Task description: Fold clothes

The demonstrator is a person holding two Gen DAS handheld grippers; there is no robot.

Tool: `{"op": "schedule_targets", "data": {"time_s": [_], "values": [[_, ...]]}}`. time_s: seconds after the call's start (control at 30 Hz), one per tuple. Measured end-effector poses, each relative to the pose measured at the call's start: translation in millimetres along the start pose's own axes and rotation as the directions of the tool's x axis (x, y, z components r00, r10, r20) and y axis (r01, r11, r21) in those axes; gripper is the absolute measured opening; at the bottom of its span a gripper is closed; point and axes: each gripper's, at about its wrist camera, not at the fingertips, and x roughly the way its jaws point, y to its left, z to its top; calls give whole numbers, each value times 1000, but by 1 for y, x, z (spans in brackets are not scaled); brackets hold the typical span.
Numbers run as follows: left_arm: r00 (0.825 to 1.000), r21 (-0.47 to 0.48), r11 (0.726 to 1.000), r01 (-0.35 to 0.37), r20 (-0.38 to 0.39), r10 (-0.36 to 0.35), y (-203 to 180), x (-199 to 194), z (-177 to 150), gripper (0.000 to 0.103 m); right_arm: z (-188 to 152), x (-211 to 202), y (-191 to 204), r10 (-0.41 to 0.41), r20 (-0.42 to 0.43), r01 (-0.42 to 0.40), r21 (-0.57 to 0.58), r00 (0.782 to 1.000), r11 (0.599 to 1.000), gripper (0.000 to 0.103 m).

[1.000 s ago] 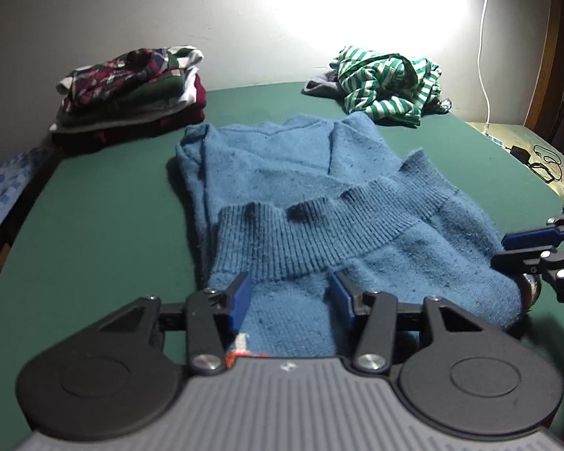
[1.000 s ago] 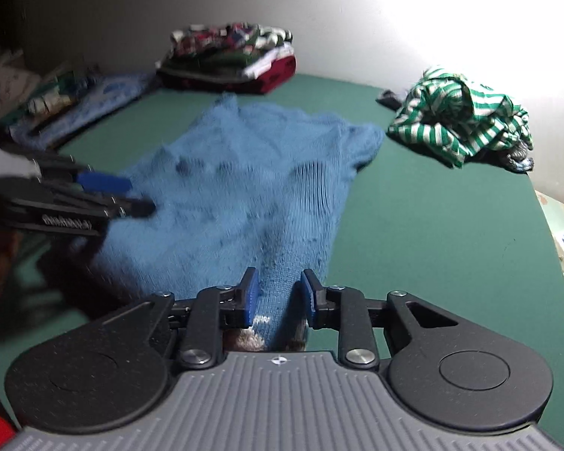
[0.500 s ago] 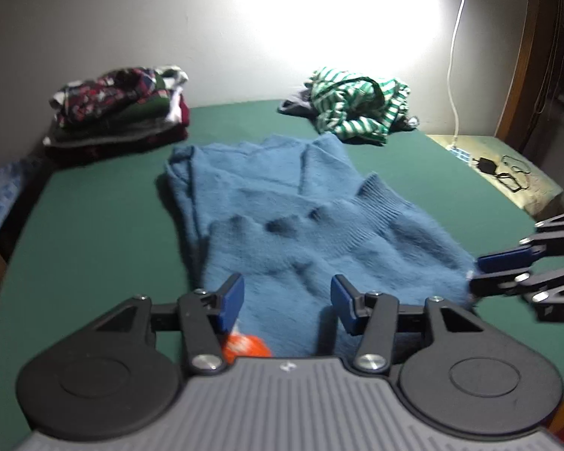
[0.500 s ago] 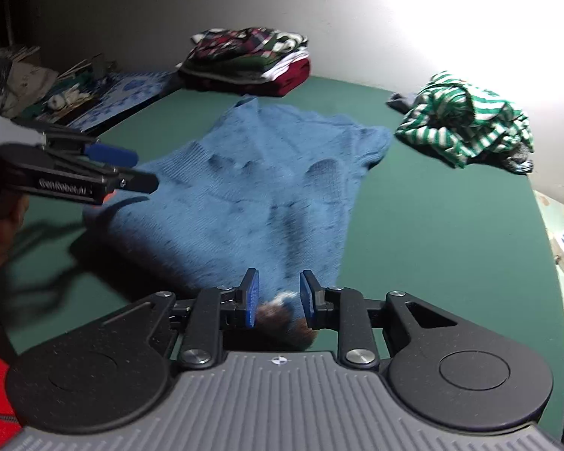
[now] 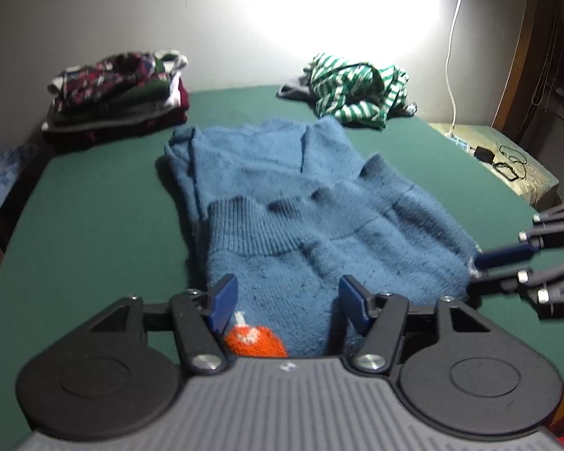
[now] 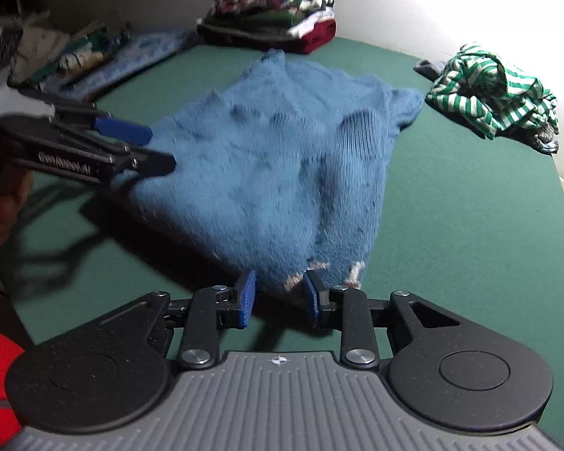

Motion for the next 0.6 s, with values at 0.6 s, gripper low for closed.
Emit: {"op": "schedule_targets", "data": {"time_s": [0.6], "values": [[999, 151, 988, -36, -22, 40, 6, 84, 23, 70, 47, 72, -48, -94, 60, 88, 94, 994, 992, 26]]}}
